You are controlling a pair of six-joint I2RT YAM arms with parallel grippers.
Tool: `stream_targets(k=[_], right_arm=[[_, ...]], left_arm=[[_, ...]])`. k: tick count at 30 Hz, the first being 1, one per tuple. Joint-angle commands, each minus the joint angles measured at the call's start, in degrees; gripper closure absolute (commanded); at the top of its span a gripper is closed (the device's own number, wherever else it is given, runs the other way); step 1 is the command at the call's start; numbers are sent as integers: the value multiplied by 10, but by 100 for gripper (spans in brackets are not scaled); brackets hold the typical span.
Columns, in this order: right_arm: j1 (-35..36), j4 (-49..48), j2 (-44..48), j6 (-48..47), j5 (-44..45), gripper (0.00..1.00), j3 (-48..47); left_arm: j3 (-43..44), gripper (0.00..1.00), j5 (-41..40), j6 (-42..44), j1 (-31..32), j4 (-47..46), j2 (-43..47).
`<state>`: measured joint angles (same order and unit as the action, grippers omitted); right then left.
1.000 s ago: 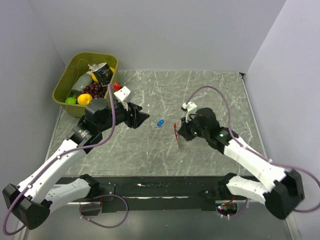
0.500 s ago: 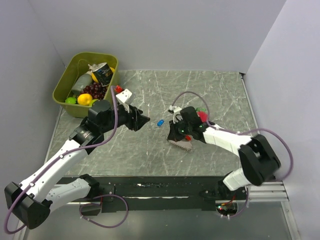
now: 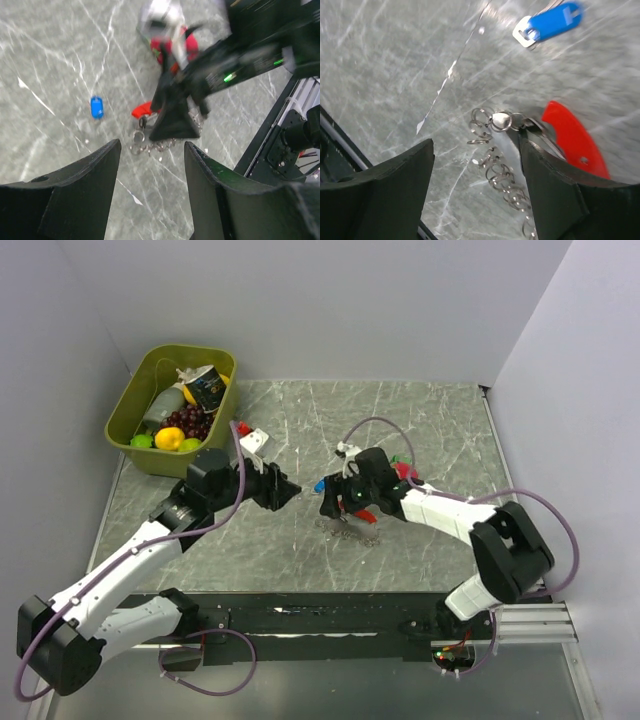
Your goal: Put the keys on the keyring
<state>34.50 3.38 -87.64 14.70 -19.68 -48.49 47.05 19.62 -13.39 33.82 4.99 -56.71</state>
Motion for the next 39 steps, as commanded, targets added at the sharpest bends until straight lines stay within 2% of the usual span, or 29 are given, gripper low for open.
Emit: stream_targets(k=[1, 7, 11, 15, 20, 24, 30, 39], right_arm=[[-4, 39, 65, 3, 89, 21, -9], [-37, 82, 67, 26, 130, 21, 27], [-45, 102, 51, 41, 130, 20, 45], [-45, 105, 36, 54, 98, 19, 62], [-45, 87, 39, 76, 13, 18, 91], [-45, 69, 63, 92, -16, 18, 118], [-47, 107, 132, 88, 69, 15, 107], [-51, 161, 200, 117, 82, 13, 131]], left_arm=[[-32, 41, 5, -32, -2, -46, -16], [-76, 41, 22, -93, -3, -129, -89], [-95, 40, 71, -134, -14, -195, -152], [-108, 40, 91, -158, -20, -249, -205], [-122, 39, 100, -176, -27, -295, -245], [-129, 39, 99, -174, -33, -302, -254], [-105, 39, 97, -146, -45, -279, -299], [-27, 43, 139, -124, -53, -286, -420]])
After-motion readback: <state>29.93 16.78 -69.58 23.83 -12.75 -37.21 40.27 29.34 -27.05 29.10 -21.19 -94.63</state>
